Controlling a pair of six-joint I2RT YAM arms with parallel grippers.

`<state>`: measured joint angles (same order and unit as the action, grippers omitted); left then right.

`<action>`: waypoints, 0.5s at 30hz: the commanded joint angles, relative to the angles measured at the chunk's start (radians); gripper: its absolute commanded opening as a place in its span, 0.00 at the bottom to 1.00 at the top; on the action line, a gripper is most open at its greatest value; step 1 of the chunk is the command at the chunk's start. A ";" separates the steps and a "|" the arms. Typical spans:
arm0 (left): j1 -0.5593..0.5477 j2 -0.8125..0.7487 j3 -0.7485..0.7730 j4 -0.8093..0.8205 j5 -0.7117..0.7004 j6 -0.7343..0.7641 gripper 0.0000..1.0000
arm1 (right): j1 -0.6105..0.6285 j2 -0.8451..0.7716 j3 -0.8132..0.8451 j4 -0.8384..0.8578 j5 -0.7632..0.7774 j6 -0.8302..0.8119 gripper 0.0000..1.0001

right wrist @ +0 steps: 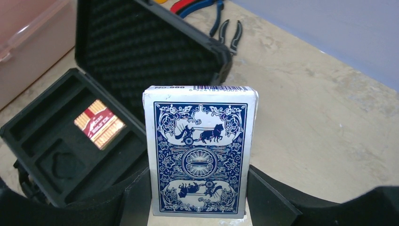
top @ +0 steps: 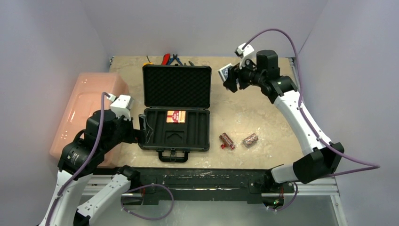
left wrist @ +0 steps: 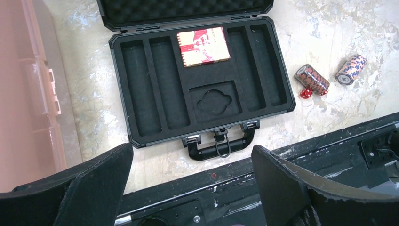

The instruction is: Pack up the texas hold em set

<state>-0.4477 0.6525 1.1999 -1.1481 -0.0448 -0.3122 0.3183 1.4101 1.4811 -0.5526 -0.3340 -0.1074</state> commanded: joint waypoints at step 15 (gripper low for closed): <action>-0.002 -0.069 0.006 -0.029 -0.028 -0.001 0.97 | 0.311 -0.128 -0.214 0.148 -0.055 -0.032 0.00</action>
<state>-0.4477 0.5999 1.2026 -1.1812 -0.0574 -0.3115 0.5674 1.3144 1.2854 -0.4984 -0.3847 -0.1486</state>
